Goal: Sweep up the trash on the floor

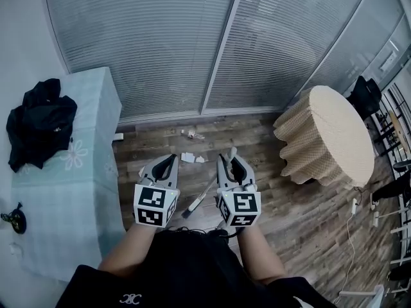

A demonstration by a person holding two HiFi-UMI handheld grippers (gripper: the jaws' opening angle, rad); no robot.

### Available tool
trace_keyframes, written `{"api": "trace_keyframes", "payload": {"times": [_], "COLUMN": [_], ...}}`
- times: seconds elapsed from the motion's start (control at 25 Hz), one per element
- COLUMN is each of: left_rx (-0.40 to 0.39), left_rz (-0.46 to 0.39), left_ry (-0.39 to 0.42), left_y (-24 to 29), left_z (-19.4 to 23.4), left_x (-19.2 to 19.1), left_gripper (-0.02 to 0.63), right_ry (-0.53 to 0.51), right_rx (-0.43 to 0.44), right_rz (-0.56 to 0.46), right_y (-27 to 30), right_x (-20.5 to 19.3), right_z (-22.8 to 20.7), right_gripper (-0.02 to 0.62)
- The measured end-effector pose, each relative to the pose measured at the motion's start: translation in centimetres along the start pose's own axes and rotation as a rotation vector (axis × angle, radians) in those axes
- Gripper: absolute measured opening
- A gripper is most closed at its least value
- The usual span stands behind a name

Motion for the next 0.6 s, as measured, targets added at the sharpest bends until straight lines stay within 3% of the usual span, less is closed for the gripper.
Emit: {"api": "trace_keyframes", "payload": {"times": [0.6], "left_rx": [-0.013], "left_rz": [-0.007], "left_ry": [-0.015], "left_y": [-0.2], "left_z": [2.8], "left_x": [0.1], "left_gripper": [-0.006], "right_ry": [-0.008], "right_rx": [0.018], "right_rz": [-0.01], "right_y": [2.2], "right_x": [2.1], "right_z": [2.1], "right_gripper": [0.112]}}
Point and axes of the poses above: the fingertips, and each gripper's own axes: y forward along the fingers, z to its left, x out of its top, the point moved 1 cm from there along -y, backward along the fingers, and after that the axes turned 5 degrees about z, right-handed, at the moved point
